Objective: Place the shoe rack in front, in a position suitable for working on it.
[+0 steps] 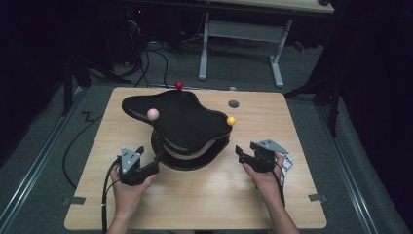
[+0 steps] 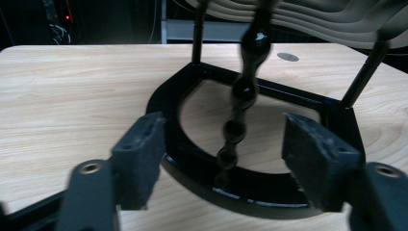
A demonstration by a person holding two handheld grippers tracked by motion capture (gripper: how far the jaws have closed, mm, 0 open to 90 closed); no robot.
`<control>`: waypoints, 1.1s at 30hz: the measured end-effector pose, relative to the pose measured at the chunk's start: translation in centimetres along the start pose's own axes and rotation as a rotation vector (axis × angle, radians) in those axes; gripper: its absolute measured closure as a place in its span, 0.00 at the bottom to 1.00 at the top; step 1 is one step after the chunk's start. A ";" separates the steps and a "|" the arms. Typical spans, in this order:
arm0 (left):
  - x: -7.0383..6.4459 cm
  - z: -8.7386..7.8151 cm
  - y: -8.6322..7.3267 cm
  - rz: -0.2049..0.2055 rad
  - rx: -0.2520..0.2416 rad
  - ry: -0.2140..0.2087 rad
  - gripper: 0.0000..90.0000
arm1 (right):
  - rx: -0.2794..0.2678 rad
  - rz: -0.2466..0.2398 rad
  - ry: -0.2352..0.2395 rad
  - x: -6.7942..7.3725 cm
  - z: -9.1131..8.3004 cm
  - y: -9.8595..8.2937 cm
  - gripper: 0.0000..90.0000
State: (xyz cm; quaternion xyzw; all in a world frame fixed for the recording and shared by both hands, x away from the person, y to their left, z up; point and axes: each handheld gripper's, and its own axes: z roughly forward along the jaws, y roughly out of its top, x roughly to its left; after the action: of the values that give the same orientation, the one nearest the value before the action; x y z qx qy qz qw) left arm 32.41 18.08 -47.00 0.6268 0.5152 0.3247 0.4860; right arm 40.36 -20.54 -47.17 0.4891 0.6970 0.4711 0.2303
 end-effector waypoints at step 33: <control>-0.8 2.4 1.2 -0.022 0.040 -0.020 0.57 | 0.069 0.029 0.061 0.2 7.9 1.8 0.71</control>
State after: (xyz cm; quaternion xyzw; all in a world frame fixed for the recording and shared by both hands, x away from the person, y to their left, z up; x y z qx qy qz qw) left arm 34.76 16.62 -46.58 0.6341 0.5233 0.3027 0.4822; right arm 47.30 -16.82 -49.07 0.4921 0.7126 0.4646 0.1851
